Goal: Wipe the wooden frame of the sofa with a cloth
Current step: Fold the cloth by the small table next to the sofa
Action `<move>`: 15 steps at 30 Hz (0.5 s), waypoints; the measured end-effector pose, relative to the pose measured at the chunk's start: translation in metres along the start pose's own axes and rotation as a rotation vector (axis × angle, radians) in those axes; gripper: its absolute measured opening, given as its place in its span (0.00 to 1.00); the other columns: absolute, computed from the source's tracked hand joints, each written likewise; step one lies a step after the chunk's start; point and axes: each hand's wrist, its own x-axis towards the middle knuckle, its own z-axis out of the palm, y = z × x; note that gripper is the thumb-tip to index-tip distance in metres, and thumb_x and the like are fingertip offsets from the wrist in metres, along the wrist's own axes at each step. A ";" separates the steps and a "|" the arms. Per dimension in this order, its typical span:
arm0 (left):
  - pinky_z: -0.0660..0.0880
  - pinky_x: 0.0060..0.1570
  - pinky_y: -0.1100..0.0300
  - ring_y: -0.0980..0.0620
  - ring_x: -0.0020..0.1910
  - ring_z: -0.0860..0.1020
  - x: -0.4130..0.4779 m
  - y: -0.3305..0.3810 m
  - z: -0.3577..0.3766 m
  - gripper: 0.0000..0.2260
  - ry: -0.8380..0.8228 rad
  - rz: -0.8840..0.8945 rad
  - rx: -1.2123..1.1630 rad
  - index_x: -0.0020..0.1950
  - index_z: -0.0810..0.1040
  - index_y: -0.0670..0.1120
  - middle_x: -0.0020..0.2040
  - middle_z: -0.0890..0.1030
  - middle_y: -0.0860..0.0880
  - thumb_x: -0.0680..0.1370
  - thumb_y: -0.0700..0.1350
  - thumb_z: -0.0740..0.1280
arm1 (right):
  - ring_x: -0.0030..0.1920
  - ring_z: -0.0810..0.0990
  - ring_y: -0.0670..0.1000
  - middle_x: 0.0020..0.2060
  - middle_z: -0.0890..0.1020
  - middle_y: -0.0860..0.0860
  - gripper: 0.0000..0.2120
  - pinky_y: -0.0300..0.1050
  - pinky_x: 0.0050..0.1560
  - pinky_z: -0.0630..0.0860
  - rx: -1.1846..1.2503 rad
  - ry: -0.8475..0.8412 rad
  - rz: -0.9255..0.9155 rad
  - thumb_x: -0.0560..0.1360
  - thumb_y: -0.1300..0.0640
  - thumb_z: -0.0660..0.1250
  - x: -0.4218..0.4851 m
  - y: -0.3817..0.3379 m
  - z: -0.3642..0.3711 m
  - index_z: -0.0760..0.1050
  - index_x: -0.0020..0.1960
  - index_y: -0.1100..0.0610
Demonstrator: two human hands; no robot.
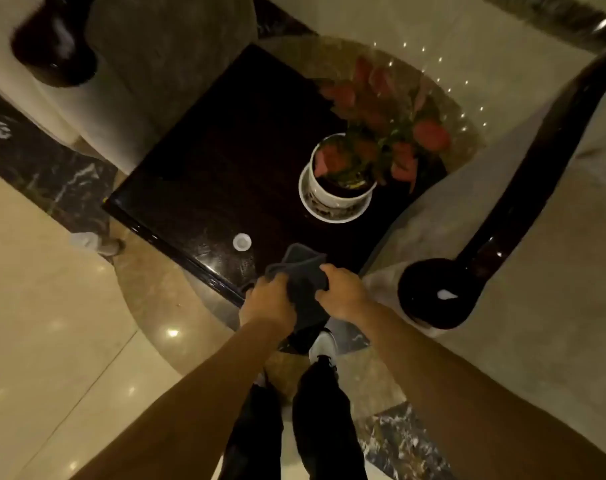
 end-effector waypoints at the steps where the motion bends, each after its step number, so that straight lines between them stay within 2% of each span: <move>1: 0.75 0.59 0.42 0.37 0.63 0.72 0.005 -0.003 0.004 0.23 0.090 -0.023 -0.049 0.70 0.67 0.49 0.65 0.71 0.42 0.75 0.44 0.67 | 0.67 0.72 0.62 0.70 0.69 0.60 0.34 0.55 0.65 0.74 0.082 0.070 0.013 0.77 0.57 0.67 0.007 0.000 0.009 0.55 0.79 0.55; 2: 0.74 0.60 0.41 0.35 0.65 0.69 0.010 -0.006 0.008 0.26 0.167 -0.062 -0.089 0.71 0.64 0.49 0.66 0.69 0.41 0.75 0.45 0.68 | 0.67 0.72 0.62 0.71 0.67 0.60 0.38 0.55 0.64 0.74 0.180 0.134 0.050 0.76 0.58 0.68 0.010 -0.003 0.013 0.52 0.80 0.54; 4: 0.72 0.61 0.40 0.34 0.66 0.68 0.043 -0.014 0.036 0.33 0.171 -0.124 -0.178 0.75 0.58 0.49 0.69 0.65 0.40 0.74 0.45 0.71 | 0.68 0.71 0.61 0.72 0.65 0.59 0.45 0.55 0.64 0.73 0.288 0.176 0.122 0.74 0.59 0.72 0.043 0.007 0.040 0.47 0.81 0.53; 6: 0.72 0.63 0.43 0.35 0.67 0.69 0.064 -0.020 0.050 0.40 0.150 -0.173 -0.304 0.77 0.54 0.48 0.71 0.63 0.39 0.72 0.44 0.74 | 0.67 0.73 0.61 0.70 0.68 0.59 0.45 0.54 0.62 0.75 0.354 0.201 0.176 0.72 0.58 0.75 0.060 0.013 0.058 0.50 0.79 0.55; 8: 0.72 0.63 0.45 0.37 0.66 0.70 0.078 -0.026 0.058 0.41 0.183 -0.196 -0.303 0.77 0.55 0.46 0.70 0.63 0.39 0.70 0.45 0.76 | 0.63 0.77 0.62 0.64 0.76 0.60 0.34 0.54 0.58 0.77 0.377 0.272 0.199 0.72 0.56 0.76 0.071 0.020 0.068 0.62 0.72 0.58; 11: 0.72 0.60 0.42 0.35 0.64 0.67 0.086 -0.032 0.063 0.34 0.161 -0.202 -0.009 0.70 0.64 0.47 0.65 0.68 0.39 0.69 0.51 0.75 | 0.59 0.77 0.64 0.57 0.81 0.60 0.18 0.57 0.57 0.77 0.259 0.213 0.194 0.74 0.52 0.72 0.074 0.027 0.076 0.73 0.58 0.58; 13: 0.71 0.59 0.41 0.35 0.63 0.65 0.088 -0.035 0.061 0.29 0.176 -0.165 0.190 0.67 0.70 0.51 0.63 0.69 0.40 0.68 0.55 0.74 | 0.56 0.77 0.64 0.54 0.81 0.61 0.13 0.55 0.56 0.77 0.310 0.178 0.126 0.74 0.52 0.71 0.070 0.032 0.076 0.77 0.54 0.58; 15: 0.70 0.59 0.45 0.37 0.60 0.69 0.086 -0.035 0.052 0.24 0.132 -0.014 0.188 0.60 0.79 0.51 0.60 0.73 0.41 0.65 0.56 0.73 | 0.54 0.79 0.62 0.53 0.80 0.59 0.11 0.50 0.51 0.76 0.439 0.158 0.096 0.74 0.53 0.70 0.054 0.037 0.072 0.76 0.52 0.57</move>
